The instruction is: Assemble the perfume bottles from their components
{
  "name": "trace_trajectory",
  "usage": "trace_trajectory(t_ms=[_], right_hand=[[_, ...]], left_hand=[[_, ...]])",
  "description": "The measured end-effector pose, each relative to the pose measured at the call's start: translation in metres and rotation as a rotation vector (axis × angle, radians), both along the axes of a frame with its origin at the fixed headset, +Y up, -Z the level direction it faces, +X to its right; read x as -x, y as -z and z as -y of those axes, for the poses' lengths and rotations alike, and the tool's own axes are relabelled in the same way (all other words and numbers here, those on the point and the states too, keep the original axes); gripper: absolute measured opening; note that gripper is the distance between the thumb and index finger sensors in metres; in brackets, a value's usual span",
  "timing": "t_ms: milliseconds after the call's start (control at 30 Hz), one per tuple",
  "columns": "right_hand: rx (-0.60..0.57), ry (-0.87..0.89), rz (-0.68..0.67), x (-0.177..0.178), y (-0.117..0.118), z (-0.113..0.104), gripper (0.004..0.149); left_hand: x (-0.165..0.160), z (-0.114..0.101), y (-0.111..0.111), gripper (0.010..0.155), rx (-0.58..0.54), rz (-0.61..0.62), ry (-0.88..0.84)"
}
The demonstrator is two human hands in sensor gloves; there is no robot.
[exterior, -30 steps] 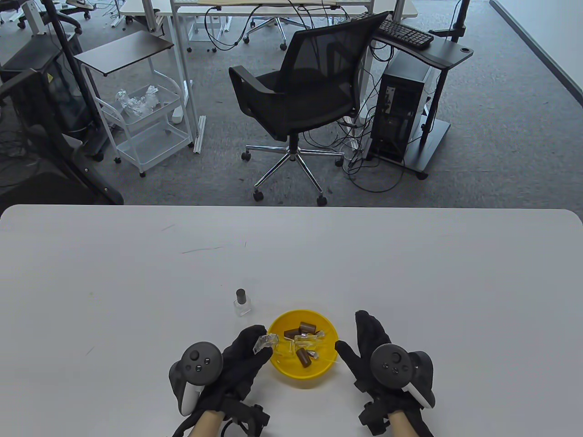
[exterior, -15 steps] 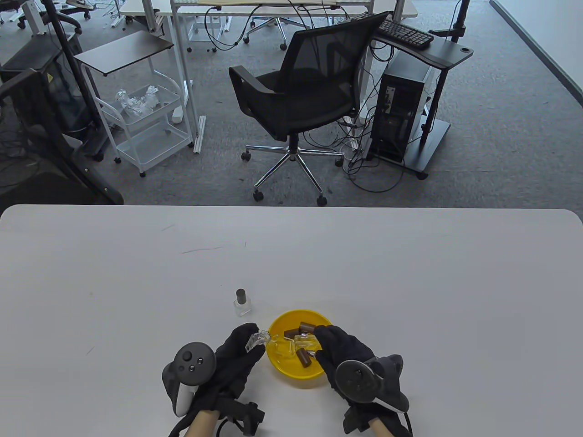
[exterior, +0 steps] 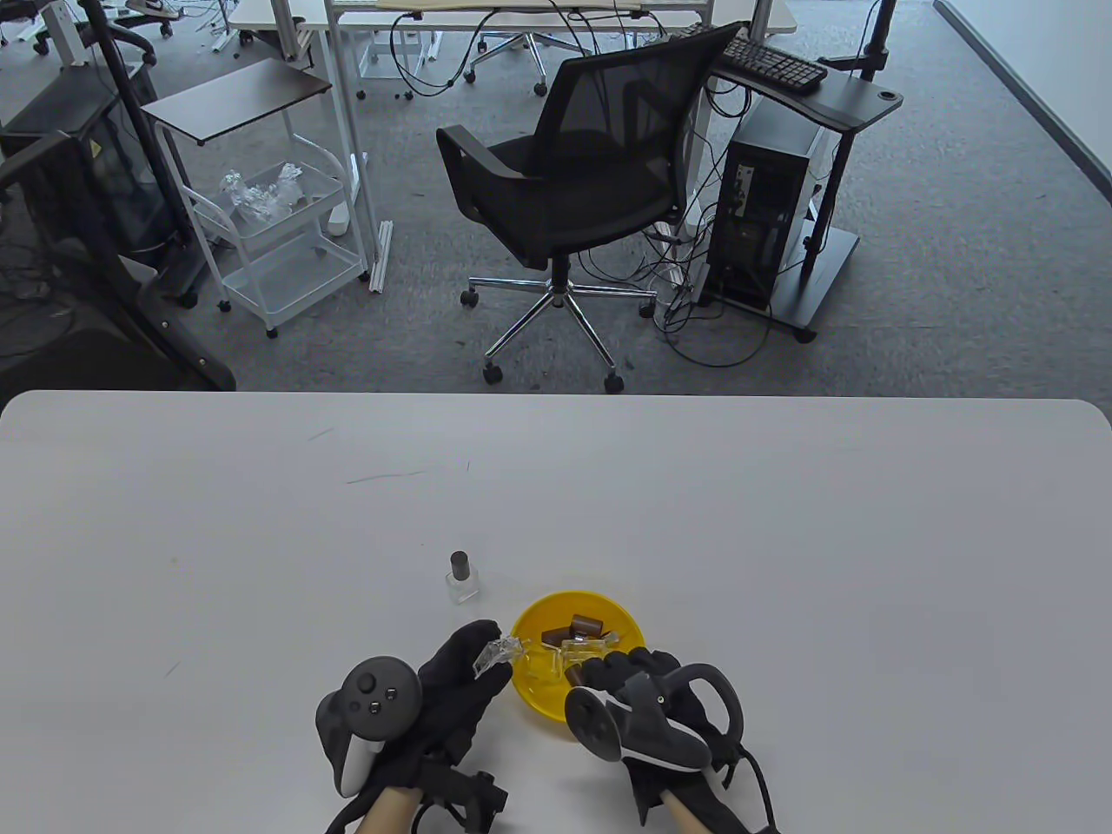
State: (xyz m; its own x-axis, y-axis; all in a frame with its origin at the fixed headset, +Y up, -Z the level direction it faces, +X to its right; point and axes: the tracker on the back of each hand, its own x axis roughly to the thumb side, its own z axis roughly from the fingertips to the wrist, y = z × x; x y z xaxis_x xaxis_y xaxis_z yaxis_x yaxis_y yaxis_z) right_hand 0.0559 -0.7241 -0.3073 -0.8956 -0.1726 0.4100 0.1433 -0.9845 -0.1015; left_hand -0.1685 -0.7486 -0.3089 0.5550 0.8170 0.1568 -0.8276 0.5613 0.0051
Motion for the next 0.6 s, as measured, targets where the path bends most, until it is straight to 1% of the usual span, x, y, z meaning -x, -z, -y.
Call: trace_trajectory(t_ms=[133, 367, 600], right_hand=[[-0.006, -0.051, 0.019, 0.005, 0.002, 0.003, 0.043], [0.061, -0.117, 0.045, 0.011, 0.014, 0.005, 0.044], [0.091, -0.133, 0.062, 0.019, 0.023, 0.009, 0.044]], left_hand=[[-0.001, 0.000, 0.000, 0.054, -0.001, 0.006, 0.013], [-0.002, 0.000, 0.000, 0.054, -0.005, 0.013, 0.009], [-0.002, -0.001, 0.000, 0.054, -0.011, 0.018, -0.003]])
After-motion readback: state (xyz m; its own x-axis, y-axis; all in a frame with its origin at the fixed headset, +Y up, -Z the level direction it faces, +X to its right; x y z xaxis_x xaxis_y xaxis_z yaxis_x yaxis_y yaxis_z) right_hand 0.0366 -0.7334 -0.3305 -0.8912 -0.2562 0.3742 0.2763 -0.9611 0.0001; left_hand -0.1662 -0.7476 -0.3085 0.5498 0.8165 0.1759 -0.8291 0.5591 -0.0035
